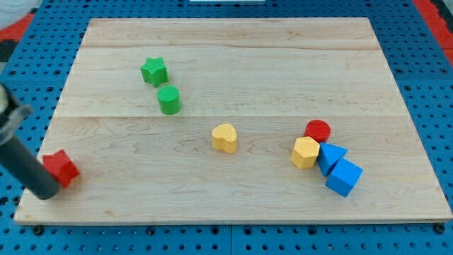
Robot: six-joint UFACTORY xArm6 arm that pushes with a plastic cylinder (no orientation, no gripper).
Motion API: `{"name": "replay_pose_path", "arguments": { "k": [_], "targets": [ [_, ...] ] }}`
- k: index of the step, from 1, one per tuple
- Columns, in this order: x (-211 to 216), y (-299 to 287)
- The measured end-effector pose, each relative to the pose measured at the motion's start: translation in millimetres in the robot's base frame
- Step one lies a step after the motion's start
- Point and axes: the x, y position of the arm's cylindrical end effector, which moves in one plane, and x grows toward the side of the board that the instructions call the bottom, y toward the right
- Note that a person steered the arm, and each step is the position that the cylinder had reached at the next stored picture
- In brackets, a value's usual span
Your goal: Push the red circle into the red star
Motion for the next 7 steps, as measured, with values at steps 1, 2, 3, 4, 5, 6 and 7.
{"name": "replay_pose_path", "arguments": {
  "k": [1,2,3,4,5,6,7],
  "targets": [
    [25,37],
    [11,164],
    [39,270],
    [39,361],
    [36,496],
    [25,584],
    [24,583]
  ]
}}
